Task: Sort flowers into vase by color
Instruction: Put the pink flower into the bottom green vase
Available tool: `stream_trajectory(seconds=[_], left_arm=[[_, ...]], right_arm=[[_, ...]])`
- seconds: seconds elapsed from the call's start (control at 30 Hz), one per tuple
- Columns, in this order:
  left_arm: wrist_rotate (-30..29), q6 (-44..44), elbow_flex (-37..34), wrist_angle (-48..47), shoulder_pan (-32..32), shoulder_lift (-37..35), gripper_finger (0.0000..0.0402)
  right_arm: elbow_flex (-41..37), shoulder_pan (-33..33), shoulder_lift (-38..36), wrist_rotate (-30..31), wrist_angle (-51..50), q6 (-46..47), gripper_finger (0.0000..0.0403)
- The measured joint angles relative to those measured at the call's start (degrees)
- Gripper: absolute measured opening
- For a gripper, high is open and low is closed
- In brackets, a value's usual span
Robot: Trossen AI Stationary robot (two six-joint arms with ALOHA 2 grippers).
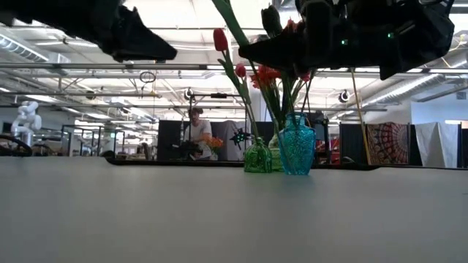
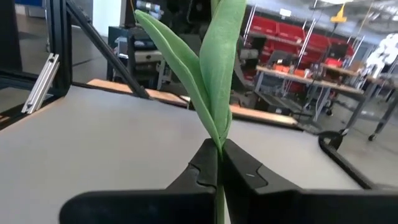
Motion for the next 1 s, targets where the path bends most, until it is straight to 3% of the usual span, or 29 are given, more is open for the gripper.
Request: stream_trajectory(seconds=[0.1, 0.3, 0.43, 0.77, 1.0], left_arm=[[5.85, 3.56, -2.01, 7.32, 3.0, 0.44, 0.0097], [24.6, 5.9, -6.3, 20.49, 8.68, 0.45, 0.0097], [31.09, 6.06, -7.2, 24.3, 10.61, 0.84, 0.0097], [36.34, 7.17, -7.14, 42.11, 14.13, 13.47, 0.0097], [37.49, 7.17, -3.6, 47.52, 14.73, 20.95, 0.0097]], right_arm=[[0.02, -0.12, 0.0, -0.01, 0.94, -1.45, 0.0], [0.02, -1.41, 0.0, -0.8, 1.55, -1.38, 0.0], [0.02, -2.32, 0.02, -3.04, 2.71, -0.42, 0.0], [0.0, -3.45, 0.02, -3.15, 3.19, 2.78, 0.0], [0.0, -3.41, 0.02, -3.15, 3.06, 3.17, 0.0]])
